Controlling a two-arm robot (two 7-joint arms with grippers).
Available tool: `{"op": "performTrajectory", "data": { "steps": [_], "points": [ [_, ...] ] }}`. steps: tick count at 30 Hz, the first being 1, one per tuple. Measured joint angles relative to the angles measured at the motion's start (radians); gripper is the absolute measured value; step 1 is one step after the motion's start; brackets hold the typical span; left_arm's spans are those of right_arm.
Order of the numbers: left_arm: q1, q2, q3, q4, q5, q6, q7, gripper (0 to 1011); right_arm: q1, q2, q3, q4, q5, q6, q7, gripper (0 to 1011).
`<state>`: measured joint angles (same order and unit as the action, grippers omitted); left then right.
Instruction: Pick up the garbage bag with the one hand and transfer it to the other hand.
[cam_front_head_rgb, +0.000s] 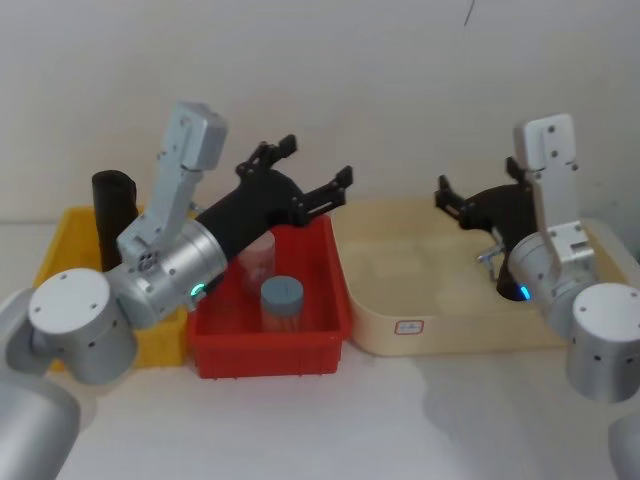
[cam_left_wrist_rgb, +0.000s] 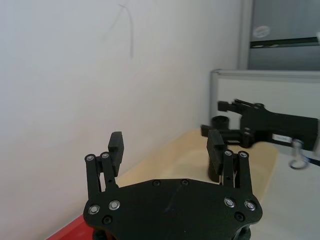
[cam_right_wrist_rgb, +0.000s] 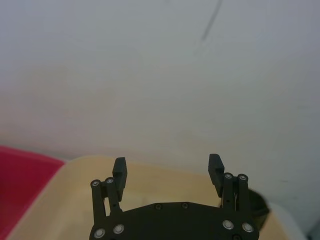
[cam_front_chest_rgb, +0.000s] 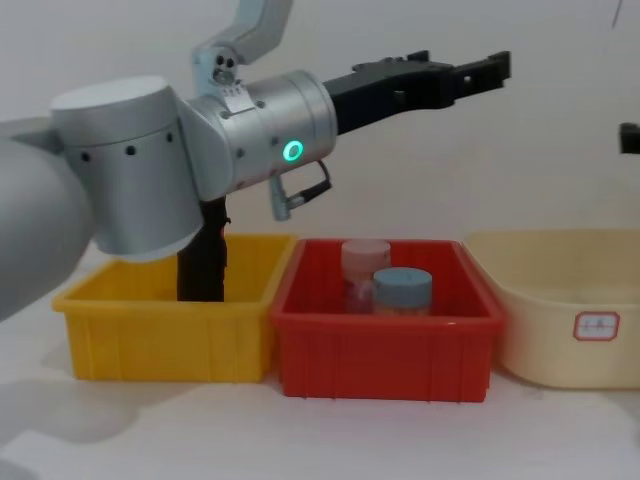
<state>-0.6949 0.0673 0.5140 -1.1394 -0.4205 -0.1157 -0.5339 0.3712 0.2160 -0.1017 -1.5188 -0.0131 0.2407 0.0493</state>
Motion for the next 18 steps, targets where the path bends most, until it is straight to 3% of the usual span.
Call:
{"op": "performTrajectory", "data": {
  "steps": [18],
  "points": [
    [0.182,0.109,-0.062,-0.309,0.129,0.068,0.246,1001,-0.076,-0.029,-0.075,-0.107,0.037,0.05,0.118,1000]
  ]
}}
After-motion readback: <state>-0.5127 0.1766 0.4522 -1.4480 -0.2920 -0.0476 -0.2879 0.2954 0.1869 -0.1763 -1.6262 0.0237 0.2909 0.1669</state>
